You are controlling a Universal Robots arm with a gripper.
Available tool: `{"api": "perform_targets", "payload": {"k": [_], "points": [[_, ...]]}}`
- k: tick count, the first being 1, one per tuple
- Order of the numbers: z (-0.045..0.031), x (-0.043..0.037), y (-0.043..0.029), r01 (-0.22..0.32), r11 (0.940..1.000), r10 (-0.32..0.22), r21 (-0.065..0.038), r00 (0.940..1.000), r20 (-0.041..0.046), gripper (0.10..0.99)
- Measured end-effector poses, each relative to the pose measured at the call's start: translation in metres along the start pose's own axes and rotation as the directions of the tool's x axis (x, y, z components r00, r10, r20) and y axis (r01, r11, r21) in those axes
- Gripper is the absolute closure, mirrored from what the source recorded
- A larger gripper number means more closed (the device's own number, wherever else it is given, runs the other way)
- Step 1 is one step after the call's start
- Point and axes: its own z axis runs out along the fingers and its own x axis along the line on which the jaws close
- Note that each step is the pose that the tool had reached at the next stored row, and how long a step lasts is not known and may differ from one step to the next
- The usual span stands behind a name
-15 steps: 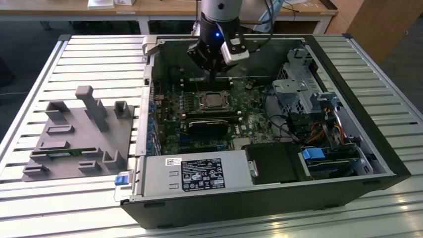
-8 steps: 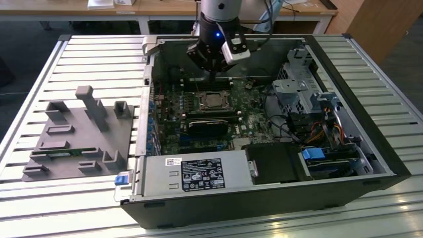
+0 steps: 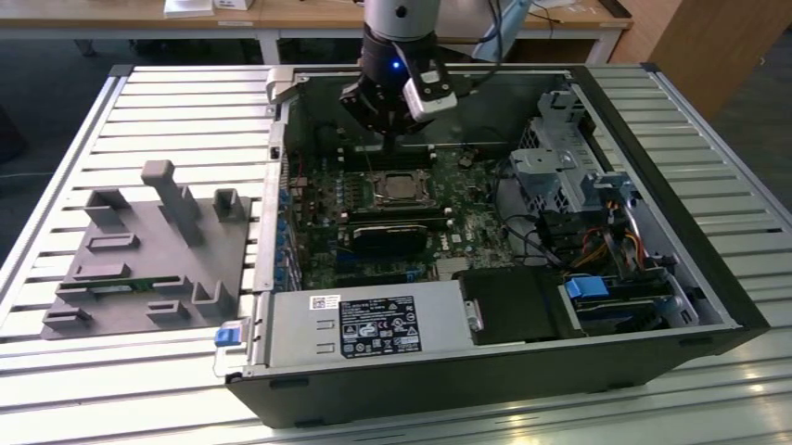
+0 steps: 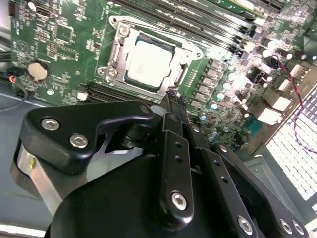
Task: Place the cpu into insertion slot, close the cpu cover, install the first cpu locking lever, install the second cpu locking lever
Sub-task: 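Install the first cpu locking lever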
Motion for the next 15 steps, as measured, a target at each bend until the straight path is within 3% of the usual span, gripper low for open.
{"api": "perform_targets", "payload": {"k": [5,9,11,14,15], "points": [[0.0001,0.0024,-0.0005,0.005,1.0,-0.005,0.0,1.0,0.0041,0.98],[0.0004,0.0053,-0.001,0.01,0.9999,-0.01,-0.004,0.9998,0.0179,0.98],[0.001,0.0057,-0.0011,0.016,0.9998,-0.015,-0.015,0.9997,0.0172,0.98],[0.0023,0.0061,-0.0012,0.023,0.9987,-0.022,-0.045,0.9997,0.0124,0.98],[0.0027,0.0065,-0.0012,0.024,0.9986,-0.023,-0.047,0.9996,0.013,0.98]]}}
